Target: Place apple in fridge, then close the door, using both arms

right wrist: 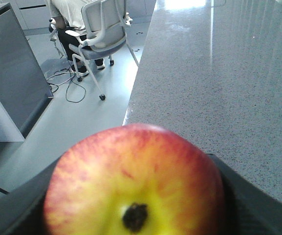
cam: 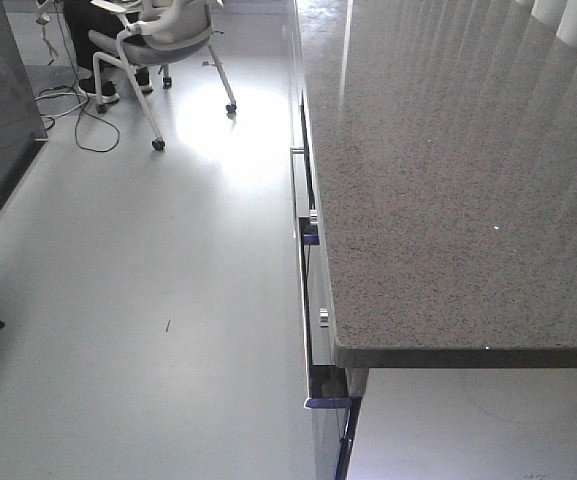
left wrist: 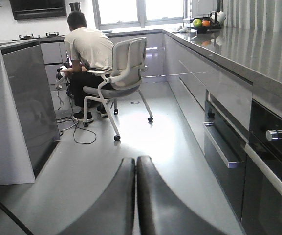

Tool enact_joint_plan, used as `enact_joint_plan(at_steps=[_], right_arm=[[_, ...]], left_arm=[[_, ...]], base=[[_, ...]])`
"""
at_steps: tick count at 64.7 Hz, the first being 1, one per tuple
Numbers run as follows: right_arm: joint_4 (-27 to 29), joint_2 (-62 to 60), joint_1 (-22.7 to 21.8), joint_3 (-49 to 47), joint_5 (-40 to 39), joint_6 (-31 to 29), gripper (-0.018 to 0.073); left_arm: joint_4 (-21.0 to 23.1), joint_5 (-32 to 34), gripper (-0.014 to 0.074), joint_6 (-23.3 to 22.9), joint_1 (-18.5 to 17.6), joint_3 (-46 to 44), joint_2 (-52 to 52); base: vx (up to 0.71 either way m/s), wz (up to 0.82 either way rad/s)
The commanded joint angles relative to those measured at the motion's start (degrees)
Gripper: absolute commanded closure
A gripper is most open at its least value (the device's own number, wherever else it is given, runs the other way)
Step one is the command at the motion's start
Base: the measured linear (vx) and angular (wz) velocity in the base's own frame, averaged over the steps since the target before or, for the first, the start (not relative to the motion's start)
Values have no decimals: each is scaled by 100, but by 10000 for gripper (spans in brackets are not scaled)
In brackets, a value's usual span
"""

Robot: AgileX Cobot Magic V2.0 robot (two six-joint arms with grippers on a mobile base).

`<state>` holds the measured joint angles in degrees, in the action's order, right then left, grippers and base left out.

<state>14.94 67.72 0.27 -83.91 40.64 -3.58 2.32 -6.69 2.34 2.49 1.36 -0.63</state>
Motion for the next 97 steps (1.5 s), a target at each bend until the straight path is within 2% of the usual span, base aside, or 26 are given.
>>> enact_joint_plan(at_steps=[1, 48, 97], right_arm=[[67, -121, -22, -203, -478, -44, 500], [67, -121, -22, -203, -478, -44, 500], [67, -121, -22, -203, -478, -44, 500]], left_arm=[[51, 428, 603, -16, -18, -95, -84], [51, 428, 603, -16, -18, -95, -84], [51, 428, 603, -16, -18, -95, -84]], base=[[0, 0], [-1, 3], [-5, 26]])
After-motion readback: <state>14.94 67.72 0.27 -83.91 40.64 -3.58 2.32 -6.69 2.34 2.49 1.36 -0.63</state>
